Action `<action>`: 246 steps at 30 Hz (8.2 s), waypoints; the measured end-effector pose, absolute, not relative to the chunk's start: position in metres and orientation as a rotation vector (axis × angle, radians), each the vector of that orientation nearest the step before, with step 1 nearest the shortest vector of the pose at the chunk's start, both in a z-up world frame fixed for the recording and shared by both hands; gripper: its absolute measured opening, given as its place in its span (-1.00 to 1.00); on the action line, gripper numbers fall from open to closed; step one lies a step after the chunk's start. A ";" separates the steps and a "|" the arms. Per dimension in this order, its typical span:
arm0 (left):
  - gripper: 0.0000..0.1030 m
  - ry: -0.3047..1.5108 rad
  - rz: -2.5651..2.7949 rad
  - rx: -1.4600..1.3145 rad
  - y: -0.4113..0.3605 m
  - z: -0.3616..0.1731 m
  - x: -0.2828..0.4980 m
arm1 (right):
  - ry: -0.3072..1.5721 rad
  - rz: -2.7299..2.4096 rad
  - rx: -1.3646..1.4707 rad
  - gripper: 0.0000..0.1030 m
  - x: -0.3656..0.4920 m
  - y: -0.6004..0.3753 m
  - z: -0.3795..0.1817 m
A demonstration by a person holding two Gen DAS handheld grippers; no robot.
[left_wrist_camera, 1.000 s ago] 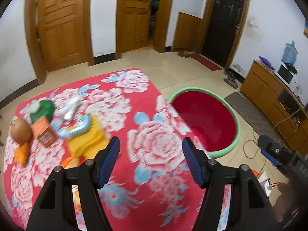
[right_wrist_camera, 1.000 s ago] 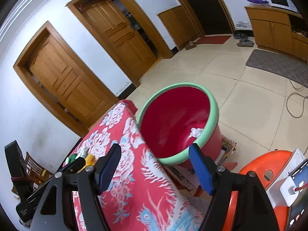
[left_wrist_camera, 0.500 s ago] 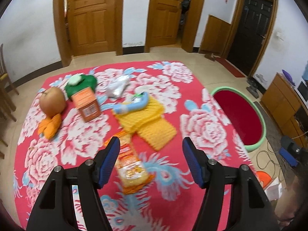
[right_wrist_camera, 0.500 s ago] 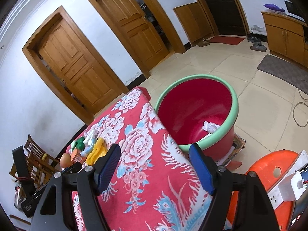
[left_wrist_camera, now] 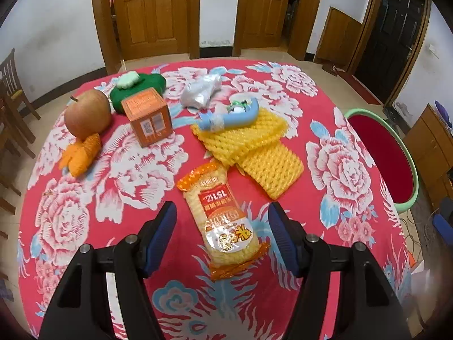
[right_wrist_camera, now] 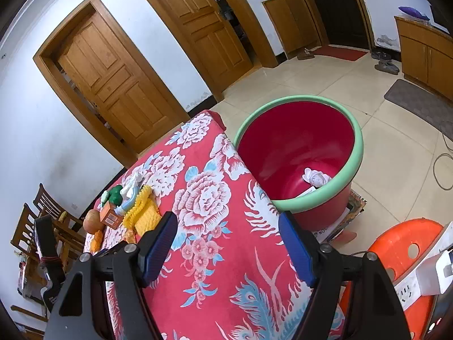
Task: Collect trash
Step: 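Move the left tool to the orange snack bag and grasp it, then grasp the yellow foam net with the right tool while the left tool holds the snack bag, then carry the snack bag and foam net with both tools over the bucket, then open the right tool to drop the foam net while the left tool drops the snack bag, then move both tools back over the items on the table, then grasp the orange cloth with the left tool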
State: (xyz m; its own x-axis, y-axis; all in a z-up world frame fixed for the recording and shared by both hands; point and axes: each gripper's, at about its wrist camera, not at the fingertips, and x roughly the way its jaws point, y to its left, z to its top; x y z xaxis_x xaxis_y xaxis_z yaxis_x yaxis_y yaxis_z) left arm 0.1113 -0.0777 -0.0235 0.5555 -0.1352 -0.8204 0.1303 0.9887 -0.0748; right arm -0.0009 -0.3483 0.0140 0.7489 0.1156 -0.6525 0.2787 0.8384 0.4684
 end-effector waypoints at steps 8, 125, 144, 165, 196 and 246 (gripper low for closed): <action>-0.09 0.992 -0.168 -0.012 -0.075 -0.034 0.115 | 0.739 -0.116 0.572 0.48 -0.001 -0.349 0.013; -0.10 0.844 -0.473 -0.018 -0.163 0.031 0.118 | 0.654 -0.165 0.491 -0.74 0.024 -0.379 0.006; -0.10 0.878 -0.589 0.083 -0.243 0.015 0.147 | 0.717 -0.283 0.597 -0.38 0.045 -0.438 -0.031; -0.09 0.890 -0.676 0.188 -0.314 -0.006 0.156 | 0.653 -0.375 0.768 0.42 0.005 -0.475 -0.032; 0.32 0.838 -0.529 0.093 -0.234 0.020 0.131 | 0.645 -0.275 0.717 0.47 0.000 -0.441 -0.004; 0.33 0.859 0.046 -0.133 0.076 -0.009 0.167 | 0.845 0.144 0.338 0.51 0.110 -0.215 0.052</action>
